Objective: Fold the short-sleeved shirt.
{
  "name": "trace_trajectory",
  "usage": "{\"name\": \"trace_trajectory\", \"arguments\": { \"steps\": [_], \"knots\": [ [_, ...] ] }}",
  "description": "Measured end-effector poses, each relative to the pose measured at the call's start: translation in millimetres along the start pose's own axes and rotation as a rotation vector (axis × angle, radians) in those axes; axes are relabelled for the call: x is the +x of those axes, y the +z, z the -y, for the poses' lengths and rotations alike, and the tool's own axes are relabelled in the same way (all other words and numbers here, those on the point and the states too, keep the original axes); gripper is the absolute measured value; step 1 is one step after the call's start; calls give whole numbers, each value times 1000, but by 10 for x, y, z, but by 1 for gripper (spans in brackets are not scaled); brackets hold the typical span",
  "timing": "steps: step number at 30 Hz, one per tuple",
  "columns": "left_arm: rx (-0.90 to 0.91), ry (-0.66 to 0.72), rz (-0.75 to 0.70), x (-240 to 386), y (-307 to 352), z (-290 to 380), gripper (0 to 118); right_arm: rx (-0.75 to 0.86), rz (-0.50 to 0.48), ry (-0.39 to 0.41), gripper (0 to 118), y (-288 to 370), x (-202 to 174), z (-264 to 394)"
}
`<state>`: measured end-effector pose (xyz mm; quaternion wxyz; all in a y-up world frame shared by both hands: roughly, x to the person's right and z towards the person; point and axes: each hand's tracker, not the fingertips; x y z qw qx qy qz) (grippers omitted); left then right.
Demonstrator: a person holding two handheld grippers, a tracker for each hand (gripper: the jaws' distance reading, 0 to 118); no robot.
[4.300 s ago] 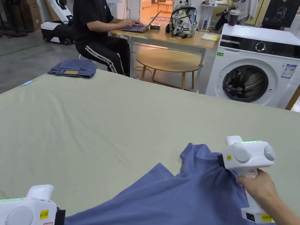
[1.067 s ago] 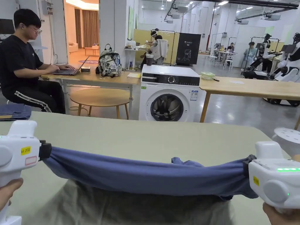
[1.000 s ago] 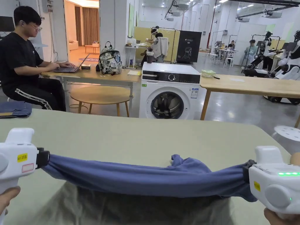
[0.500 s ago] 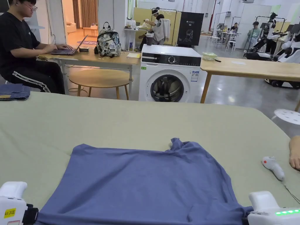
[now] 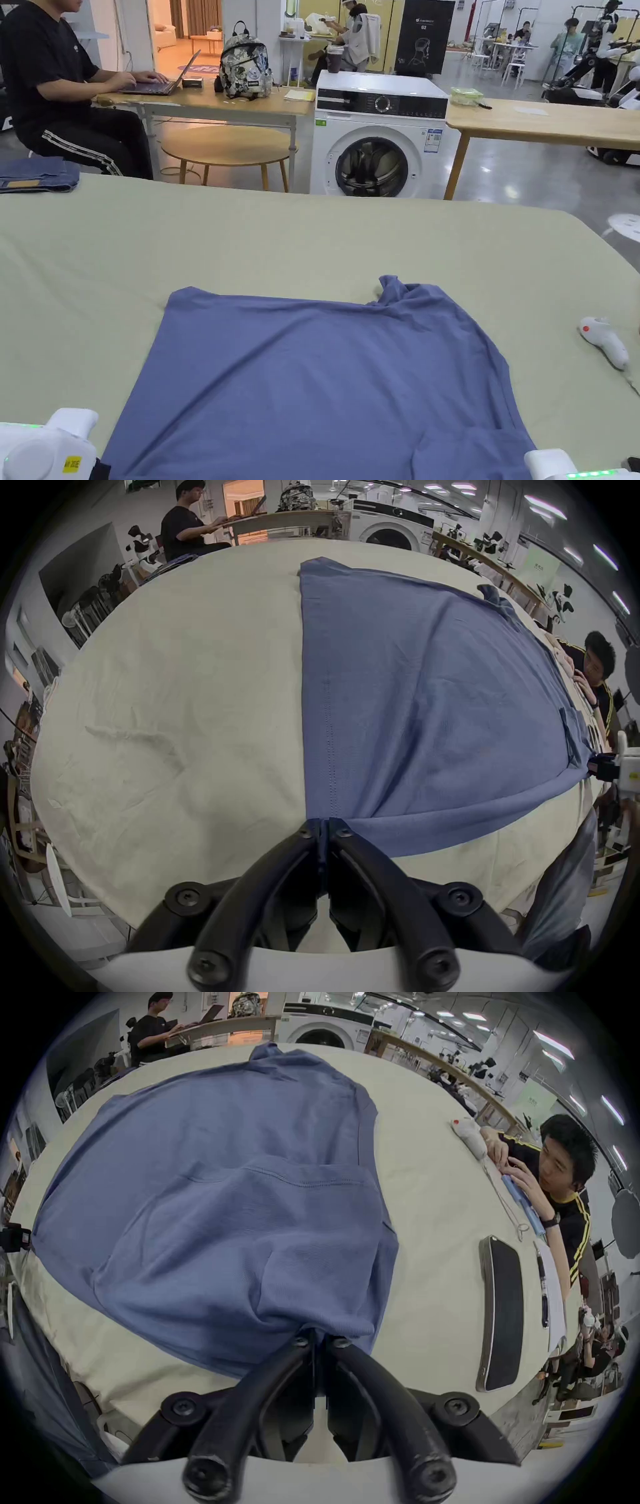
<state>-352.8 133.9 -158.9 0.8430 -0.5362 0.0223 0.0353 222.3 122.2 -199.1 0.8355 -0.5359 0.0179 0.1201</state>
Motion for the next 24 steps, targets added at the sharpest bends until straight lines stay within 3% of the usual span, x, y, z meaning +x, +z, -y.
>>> {"name": "trace_trajectory", "arguments": {
  "steps": [1, 3, 6, 7, 9, 16, 19, 21, 23, 24],
  "knots": [
    [-2, 0, 4, 4, 27, -8, 0, -4, 0, -2, 11, 12, 6, -19],
    [-1, 13, 11, -8, 75, -53, 15, -9, 7, -7, 42, 74, 26, -66],
    [44, 36, 12, 50, 252, -108, 25, 12, 39, -14, 59, 275, 45, -154],
    [71, 47, 36, 68, 307, -153, 34, 46, 45, -25, 67, 351, 62, -203],
    [126, 64, 74, 144, 435, -229, 47, 110, 41, -46, 67, 486, 77, -315],
    [370, 22, 122, 566, 683, -531, 49, 433, -36, -131, 67, 810, -255, -608],
    [504, 1, 128, 804, 791, -557, 49, 606, -99, -171, 59, 893, -457, -636],
    [564, -12, 126, 848, 767, -617, 37, 675, -77, -179, 28, 936, -614, -661],
    [618, -13, 112, 936, 807, -621, 16, 735, -84, -185, 1, 973, -725, -681],
    [651, -4, 104, 971, 829, -615, 9, 754, -91, -199, 0, 1016, -794, -687]
  ]
}}
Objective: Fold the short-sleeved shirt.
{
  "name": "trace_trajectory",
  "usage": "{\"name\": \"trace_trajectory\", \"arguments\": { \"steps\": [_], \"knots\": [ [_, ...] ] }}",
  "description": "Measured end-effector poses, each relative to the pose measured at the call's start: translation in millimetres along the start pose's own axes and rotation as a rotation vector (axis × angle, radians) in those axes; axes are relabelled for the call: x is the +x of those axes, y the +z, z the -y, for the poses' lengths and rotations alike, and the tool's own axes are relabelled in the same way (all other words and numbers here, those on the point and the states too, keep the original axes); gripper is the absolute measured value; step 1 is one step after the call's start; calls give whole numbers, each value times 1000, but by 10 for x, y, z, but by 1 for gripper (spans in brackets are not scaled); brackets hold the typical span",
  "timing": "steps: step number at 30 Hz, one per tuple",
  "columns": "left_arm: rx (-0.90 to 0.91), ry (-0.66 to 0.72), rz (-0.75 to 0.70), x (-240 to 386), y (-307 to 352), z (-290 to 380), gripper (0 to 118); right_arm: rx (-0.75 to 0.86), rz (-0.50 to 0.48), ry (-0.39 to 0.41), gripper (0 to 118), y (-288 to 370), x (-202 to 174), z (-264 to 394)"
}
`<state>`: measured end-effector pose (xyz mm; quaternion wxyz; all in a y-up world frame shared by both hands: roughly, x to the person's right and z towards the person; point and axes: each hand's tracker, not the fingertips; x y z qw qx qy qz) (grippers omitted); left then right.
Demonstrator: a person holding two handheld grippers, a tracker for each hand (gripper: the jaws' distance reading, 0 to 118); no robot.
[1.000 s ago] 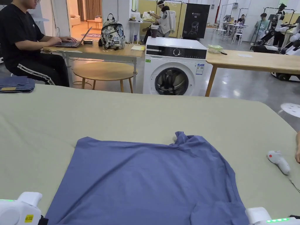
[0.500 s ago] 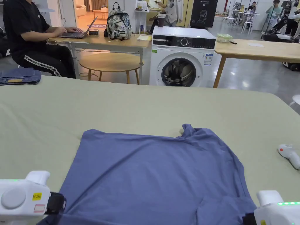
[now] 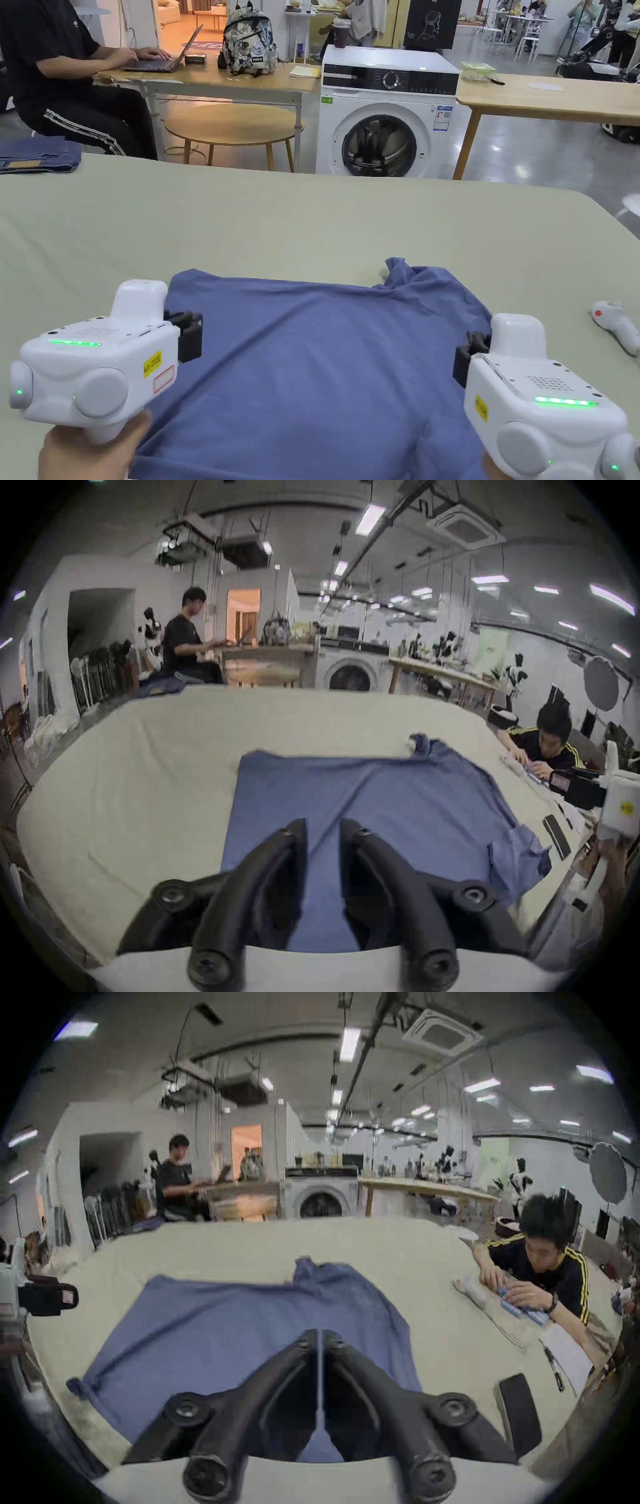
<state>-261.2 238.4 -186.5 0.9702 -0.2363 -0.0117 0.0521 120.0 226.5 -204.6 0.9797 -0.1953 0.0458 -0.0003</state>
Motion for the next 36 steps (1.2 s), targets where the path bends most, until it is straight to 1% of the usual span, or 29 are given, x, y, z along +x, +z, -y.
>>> {"name": "trace_trajectory", "arguments": {
  "steps": [1, 2, 4, 6, 10, 12, 13, 16, 19, 22, 23, 24, 25, 26, 27, 28, 30, 33, 35, 36],
  "knots": [
    [14, -3, -11, -1, -19, -3, 2, 15, -7, -9, 0, 13, -39, -10],
    [30, -11, -26, 16, -11, -5, 0, 39, -16, -22, 0, 27, -67, -20],
    [76, -37, -46, 34, 13, -4, 0, 56, -15, -20, 0, 52, -130, -58],
    [68, -47, -55, 27, 9, 2, 0, 61, -4, -14, 0, 57, -177, -88],
    [17, -46, -68, -84, 27, 26, 0, 70, -19, -20, 0, 76, -201, -139],
    [-50, -54, -96, -203, 29, 82, 0, 70, -10, 3, 0, 74, -198, -148],
    [-84, -47, -87, -247, 48, 110, 0, 70, -28, 9, 0, 79, -187, -151],
    [-239, -18, -82, -503, 8, 223, 0, 50, -23, 32, 0, 57, -179, -138],
    [-357, 15, -80, -720, -19, 354, 0, 22, -32, 36, 0, 11, -160, -95],
    [-439, 147, -79, -985, -74, 481, 0, -7, -36, 38, 0, -36, -149, -39],
    [-467, 179, -87, -1051, -89, 516, 2, -17, -38, 40, 0, -47, -149, -23],
    [-480, 192, -111, -1123, -98, 554, 13, -28, -39, 39, 0, -54, -145, -4],
    [-498, 201, -142, -1063, -30, 573, 28, -38, -40, 40, 0, -64, -144, 15],
    [-513, 195, -163, -1086, -30, 605, 48, -47, -42, 40, 0, -72, -142, 33],
    [-533, 202, -177, -1112, -33, 649, 61, -55, -43, 39, 0, -82, -140, 53],
    [-561, 212, -188, -1114, -24, 686, 66, -62, -42, 42, 0, -79, -140, 71],
    [-591, 234, -185, -1090, 11, 765, 66, -77, -40, 47, 0, -89, -136, 106],
    [-648, 232, -174, -1035, 20, 901, 66, -98, -40, 49, 0, -119, -111, 181],
    [-717, 205, -192, -974, -19, 1013, 66, -110, -36, 53, 0, -127, -100, 212],
    [-708, 180, -200, -924, -22, 1047, 66, -117, -36, 52, 0, -147, -83, 253]
  ]
}}
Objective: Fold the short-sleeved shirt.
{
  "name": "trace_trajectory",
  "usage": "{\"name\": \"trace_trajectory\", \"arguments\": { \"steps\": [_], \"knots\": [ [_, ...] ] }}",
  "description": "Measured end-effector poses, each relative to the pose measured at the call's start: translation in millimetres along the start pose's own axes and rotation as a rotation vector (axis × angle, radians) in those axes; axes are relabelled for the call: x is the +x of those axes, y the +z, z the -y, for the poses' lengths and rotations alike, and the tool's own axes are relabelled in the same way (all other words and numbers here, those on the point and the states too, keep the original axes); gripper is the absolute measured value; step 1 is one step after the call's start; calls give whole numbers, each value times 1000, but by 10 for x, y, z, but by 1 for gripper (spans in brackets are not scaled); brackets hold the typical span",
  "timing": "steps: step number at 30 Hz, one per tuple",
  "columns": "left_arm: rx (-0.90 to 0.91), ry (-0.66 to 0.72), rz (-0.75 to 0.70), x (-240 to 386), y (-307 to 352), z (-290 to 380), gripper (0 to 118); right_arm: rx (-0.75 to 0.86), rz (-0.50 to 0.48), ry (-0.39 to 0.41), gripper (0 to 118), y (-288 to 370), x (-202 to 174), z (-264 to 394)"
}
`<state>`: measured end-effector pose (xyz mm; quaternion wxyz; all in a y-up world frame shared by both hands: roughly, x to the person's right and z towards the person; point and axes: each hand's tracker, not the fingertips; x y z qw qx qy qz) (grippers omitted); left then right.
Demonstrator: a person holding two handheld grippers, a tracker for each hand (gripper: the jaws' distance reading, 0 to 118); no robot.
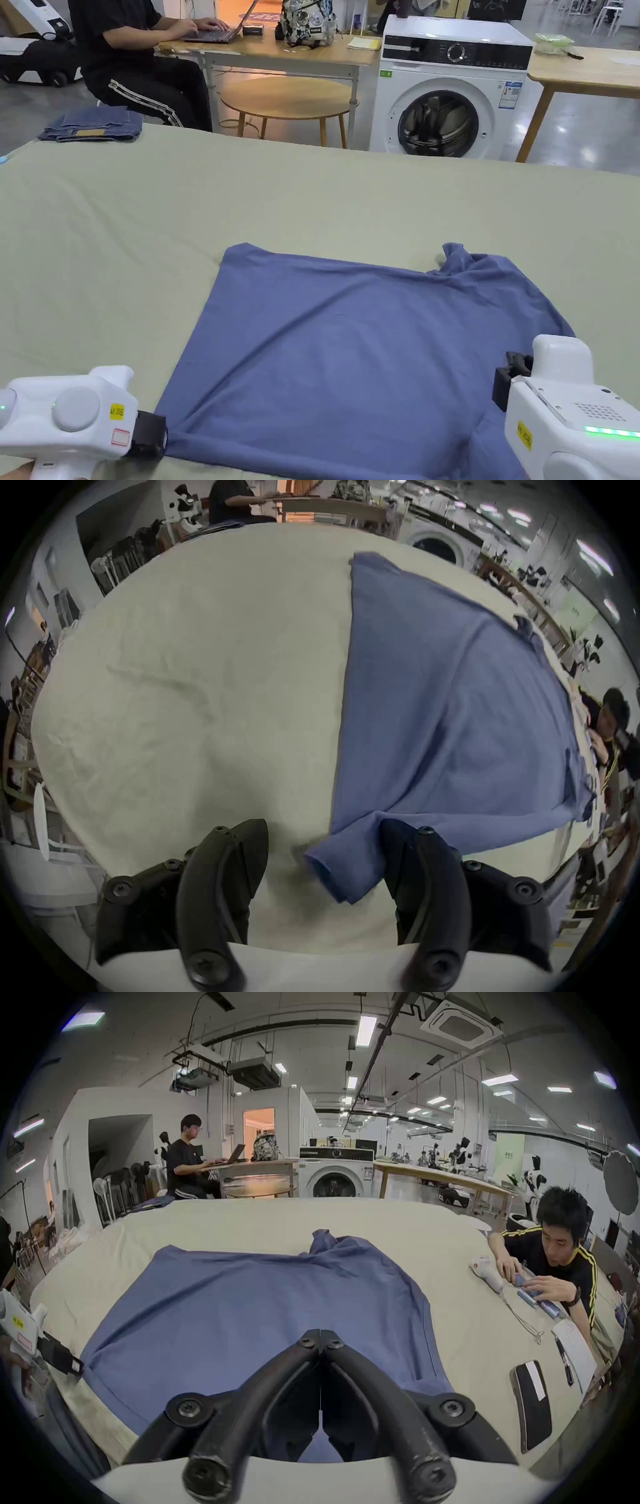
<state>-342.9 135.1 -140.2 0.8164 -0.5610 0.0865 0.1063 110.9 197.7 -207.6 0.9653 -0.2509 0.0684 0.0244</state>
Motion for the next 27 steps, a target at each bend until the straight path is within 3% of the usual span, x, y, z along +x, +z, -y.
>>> {"name": "trace_trajectory", "arguments": {
  "steps": [6, 7, 10, 11, 12, 19, 22, 25, 27],
  "knots": [
    [20, -126, -100, 129, -65, -18, 64, -31, 2, -1, 0, -23, 56, 93],
    [24, -148, -91, 158, -62, -11, 59, -36, 4, 1, 0, -26, 67, 107],
    [12, -144, -16, 161, -42, -30, 27, -58, 10, -1, 0, -13, 116, 143],
    [8, -151, -7, 169, -44, -35, 9, -66, 9, -7, 0, -12, 140, 155],
    [5, -158, -2, 183, -45, -35, 3, -73, 11, -12, 0, 17, 161, 169],
    [22, -132, 34, 40, 7, -42, 3, -236, 48, -37, 2, 64, 581, 198],
    [23, -126, 39, 16, -42, -47, 3, -335, 74, -30, 28, 86, 773, 232],
    [25, -119, 43, 37, -18, -35, 3, -430, 86, -21, 63, 88, 942, 344],
    [25, -117, 47, 21, -16, -39, 3, -489, 86, -16, 64, 82, 1020, 432]
  ]
}}
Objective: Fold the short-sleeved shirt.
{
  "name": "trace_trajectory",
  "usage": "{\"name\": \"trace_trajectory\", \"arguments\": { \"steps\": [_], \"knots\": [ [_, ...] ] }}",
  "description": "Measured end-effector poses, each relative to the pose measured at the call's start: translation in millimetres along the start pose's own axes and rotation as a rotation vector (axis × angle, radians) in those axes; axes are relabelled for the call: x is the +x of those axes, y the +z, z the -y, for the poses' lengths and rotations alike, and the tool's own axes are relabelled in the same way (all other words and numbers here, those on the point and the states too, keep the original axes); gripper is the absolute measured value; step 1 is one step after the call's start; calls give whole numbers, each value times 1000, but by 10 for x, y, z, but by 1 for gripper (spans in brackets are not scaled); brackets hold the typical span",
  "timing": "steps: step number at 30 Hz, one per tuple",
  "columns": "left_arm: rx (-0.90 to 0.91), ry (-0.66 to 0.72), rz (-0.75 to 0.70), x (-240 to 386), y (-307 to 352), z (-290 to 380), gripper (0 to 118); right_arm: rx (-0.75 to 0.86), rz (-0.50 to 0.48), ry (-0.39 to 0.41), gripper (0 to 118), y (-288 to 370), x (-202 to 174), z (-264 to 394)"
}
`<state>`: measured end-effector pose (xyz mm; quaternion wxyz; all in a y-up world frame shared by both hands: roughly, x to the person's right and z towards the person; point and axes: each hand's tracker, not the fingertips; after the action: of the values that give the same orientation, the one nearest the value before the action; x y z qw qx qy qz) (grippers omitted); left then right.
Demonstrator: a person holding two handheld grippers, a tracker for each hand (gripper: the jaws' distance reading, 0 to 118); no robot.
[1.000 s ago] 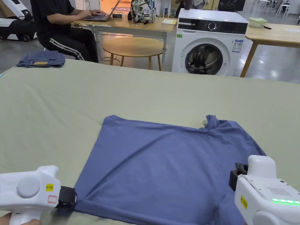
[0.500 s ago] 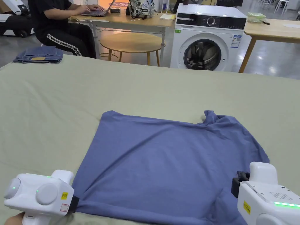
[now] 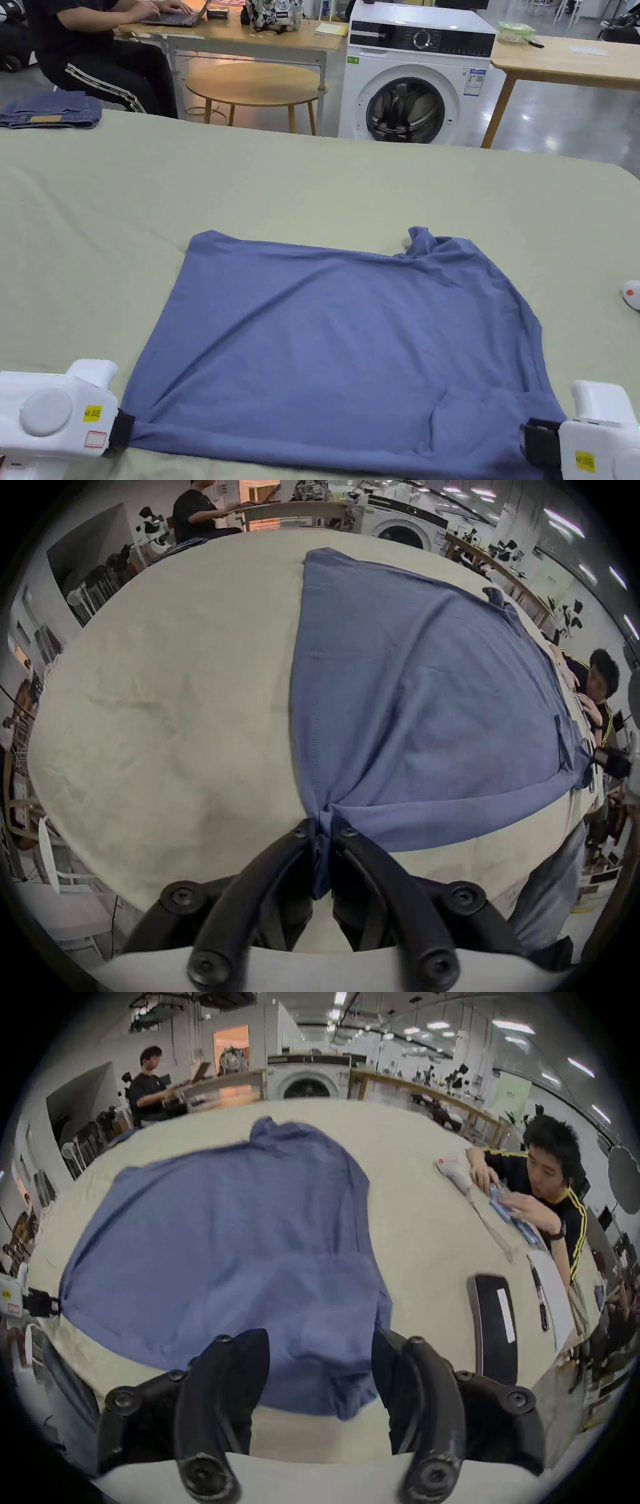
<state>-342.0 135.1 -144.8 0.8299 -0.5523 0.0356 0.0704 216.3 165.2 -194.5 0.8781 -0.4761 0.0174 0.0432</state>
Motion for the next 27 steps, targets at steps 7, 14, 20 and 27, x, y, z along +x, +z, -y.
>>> {"name": "trace_trajectory", "arguments": {
  "steps": [7, 14, 20, 27],
  "knots": [
    [4, 3, 3, 75, 72, 41, 3, -166, 7, 1, 63, -345, 68, 351],
    [16, -3, 1, 88, 112, 32, 3, -120, -59, -3, 6, -281, 108, 300],
    [87, 7, 16, 87, 298, -54, 3, -11, -80, -10, 6, 59, 99, 148],
    [194, 8, 42, 91, 443, -475, 3, 78, -96, -22, 6, 199, 76, -448]
  ]
}}
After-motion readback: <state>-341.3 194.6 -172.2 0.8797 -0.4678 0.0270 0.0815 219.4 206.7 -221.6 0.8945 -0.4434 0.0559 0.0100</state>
